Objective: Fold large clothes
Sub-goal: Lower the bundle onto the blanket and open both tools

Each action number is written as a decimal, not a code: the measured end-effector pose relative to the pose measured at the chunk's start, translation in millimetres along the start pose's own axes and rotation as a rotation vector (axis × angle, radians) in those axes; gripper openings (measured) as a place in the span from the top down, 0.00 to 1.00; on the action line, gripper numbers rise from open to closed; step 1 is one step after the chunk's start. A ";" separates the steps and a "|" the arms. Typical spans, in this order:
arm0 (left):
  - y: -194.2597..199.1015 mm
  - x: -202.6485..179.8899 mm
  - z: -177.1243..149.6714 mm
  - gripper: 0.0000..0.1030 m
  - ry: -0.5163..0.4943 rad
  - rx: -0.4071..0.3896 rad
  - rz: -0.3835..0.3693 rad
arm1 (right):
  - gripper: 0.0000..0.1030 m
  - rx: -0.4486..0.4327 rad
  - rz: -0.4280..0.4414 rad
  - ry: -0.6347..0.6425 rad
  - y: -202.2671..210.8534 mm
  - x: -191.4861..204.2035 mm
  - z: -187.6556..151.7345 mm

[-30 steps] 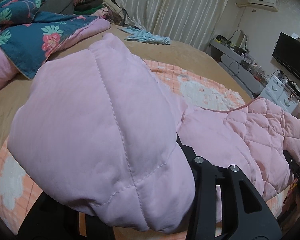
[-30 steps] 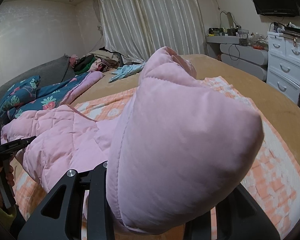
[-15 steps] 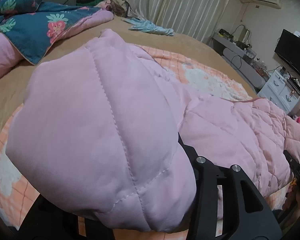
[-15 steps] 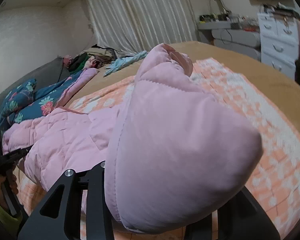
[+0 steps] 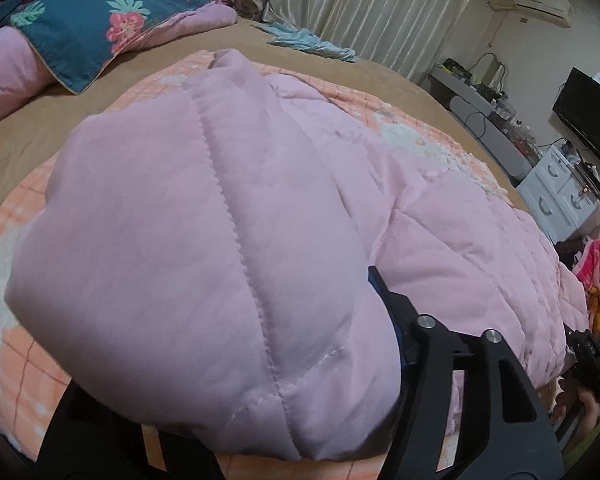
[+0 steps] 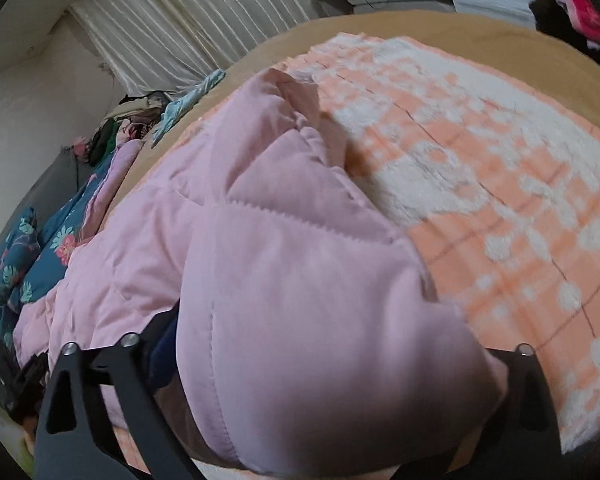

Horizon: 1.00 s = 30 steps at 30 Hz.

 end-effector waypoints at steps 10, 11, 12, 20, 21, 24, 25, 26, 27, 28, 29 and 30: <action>43.2 9.8 -9.9 0.14 0.000 0.010 0.026 | 0.04 -0.092 -0.090 0.147 62.3 9.7 -8.7; 48.0 9.4 -10.1 0.12 -0.001 0.008 0.027 | 0.04 -0.107 -0.096 0.162 69.0 11.5 -9.7; 55.8 7.4 -10.0 0.09 -0.001 0.007 0.023 | 0.04 -0.130 -0.098 0.185 79.6 16.5 -9.4; 116.6 -24.9 -3.0 0.09 -0.087 -0.088 0.022 | 0.04 -0.226 -0.041 0.276 141.7 53.1 -10.3; 122.6 -31.0 -4.0 0.09 -0.097 -0.096 0.016 | 0.04 -0.239 -0.036 0.289 148.9 58.2 -11.5; 140.1 -45.7 -5.0 0.09 -0.120 -0.118 0.000 | 0.04 -0.280 -0.021 0.345 172.9 77.8 -14.8; 143.9 -48.4 -5.6 0.09 -0.125 -0.122 -0.002 | 0.04 -0.288 -0.018 0.358 178.5 82.7 -15.6; 147.5 -52.2 -6.5 0.09 -0.131 -0.127 -0.006 | 0.04 -0.298 -0.012 0.378 185.6 89.3 -17.5; 151.5 -56.4 -8.3 0.09 -0.141 -0.132 -0.011 | 0.04 -0.306 -0.005 0.393 191.9 95.3 -19.7; 154.7 -60.6 -10.3 0.09 -0.154 -0.134 -0.014 | 0.04 -0.311 -0.002 0.404 196.4 99.3 -21.9; 157.3 -64.7 -12.2 0.09 -0.172 -0.137 -0.014 | 0.04 -0.317 0.005 0.424 202.3 105.9 -25.1; 159.2 -67.7 -14.0 0.09 -0.184 -0.137 -0.016 | 0.04 -0.320 0.007 0.434 205.6 109.7 -27.3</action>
Point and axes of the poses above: each gripper's, at about its wrist camera, not at the fingertips, and y roughly against the way its jaws point, x to its left, z to its top, the point moved 8 cm from there along -y, roughly the way its jaws point, and after that the axes turned 1 degree about z, right-handed, at the moved point
